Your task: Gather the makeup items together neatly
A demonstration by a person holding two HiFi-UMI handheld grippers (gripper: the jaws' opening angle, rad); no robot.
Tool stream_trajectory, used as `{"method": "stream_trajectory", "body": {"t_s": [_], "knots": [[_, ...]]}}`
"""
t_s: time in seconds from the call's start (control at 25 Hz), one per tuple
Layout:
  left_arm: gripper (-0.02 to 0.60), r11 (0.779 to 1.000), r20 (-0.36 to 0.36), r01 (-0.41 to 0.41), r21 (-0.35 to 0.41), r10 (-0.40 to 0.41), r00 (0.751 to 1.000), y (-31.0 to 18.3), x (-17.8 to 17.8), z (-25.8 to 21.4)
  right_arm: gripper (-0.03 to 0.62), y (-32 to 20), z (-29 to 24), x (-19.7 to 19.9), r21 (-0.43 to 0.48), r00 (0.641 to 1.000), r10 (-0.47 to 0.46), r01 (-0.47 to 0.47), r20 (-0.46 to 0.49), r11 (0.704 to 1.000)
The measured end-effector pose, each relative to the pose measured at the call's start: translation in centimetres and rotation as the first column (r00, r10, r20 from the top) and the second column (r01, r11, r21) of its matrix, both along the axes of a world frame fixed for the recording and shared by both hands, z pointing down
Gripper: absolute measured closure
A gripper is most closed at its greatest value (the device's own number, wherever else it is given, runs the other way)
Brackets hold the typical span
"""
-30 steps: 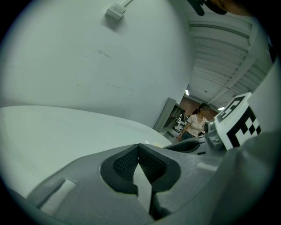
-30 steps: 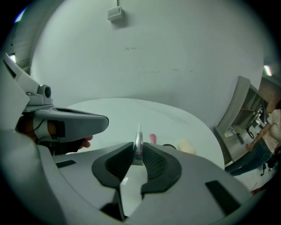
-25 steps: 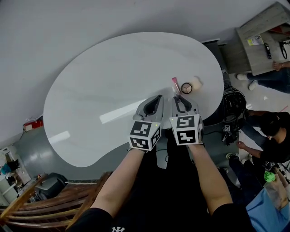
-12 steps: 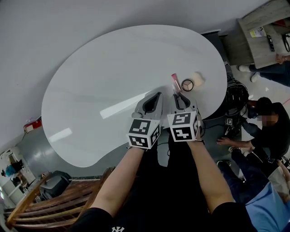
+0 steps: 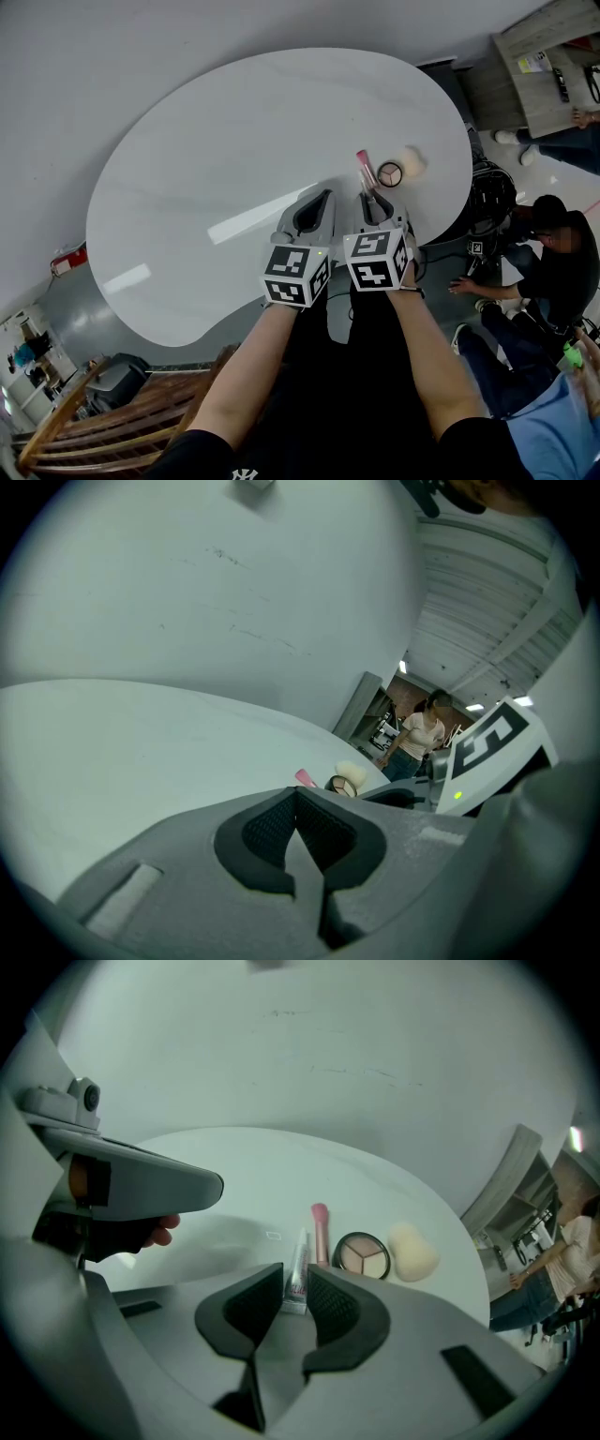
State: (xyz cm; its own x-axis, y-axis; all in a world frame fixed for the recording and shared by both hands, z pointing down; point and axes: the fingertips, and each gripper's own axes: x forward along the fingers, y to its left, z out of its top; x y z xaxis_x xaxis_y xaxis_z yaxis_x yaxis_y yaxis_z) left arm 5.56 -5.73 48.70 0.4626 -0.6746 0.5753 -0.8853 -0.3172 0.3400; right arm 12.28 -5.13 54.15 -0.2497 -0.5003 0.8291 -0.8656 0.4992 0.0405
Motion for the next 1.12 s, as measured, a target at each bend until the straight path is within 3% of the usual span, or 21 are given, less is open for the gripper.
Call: {"method": "stream_trajectory", "body": {"t_s": [0.32,0.52,0.8,1.12], "knots": [[0.574,1.000,0.007,-0.007,0.007,0.007,1.000,0.5,0.0,-0.5,0.494,0.2,-1.8,0.3,0.032,1.000,0.009,-0.010,0.026,0.999],[0.574,1.000,0.006,-0.018,0.025,0.018,1.000,1.1,0.9,-1.9,0.557,-0.2,-4.6,1.8,0.092,0.996,0.041,-0.048,0.074,0.995],[0.574,0.995,-0.008,-0.008,0.101,0.009,1.000,0.8,2.1,-6.6,0.579,-1.1,-9.3,3.2,0.172,0.982,0.038,-0.071,0.187,0.983],[0.574,0.983,-0.034,0.040,0.179,-0.035,0.999,1.4,3.1,-12.2,0.579,-1.8,-15.6,4.0,0.259,0.960,-0.034,-0.041,0.278,0.965]]}}
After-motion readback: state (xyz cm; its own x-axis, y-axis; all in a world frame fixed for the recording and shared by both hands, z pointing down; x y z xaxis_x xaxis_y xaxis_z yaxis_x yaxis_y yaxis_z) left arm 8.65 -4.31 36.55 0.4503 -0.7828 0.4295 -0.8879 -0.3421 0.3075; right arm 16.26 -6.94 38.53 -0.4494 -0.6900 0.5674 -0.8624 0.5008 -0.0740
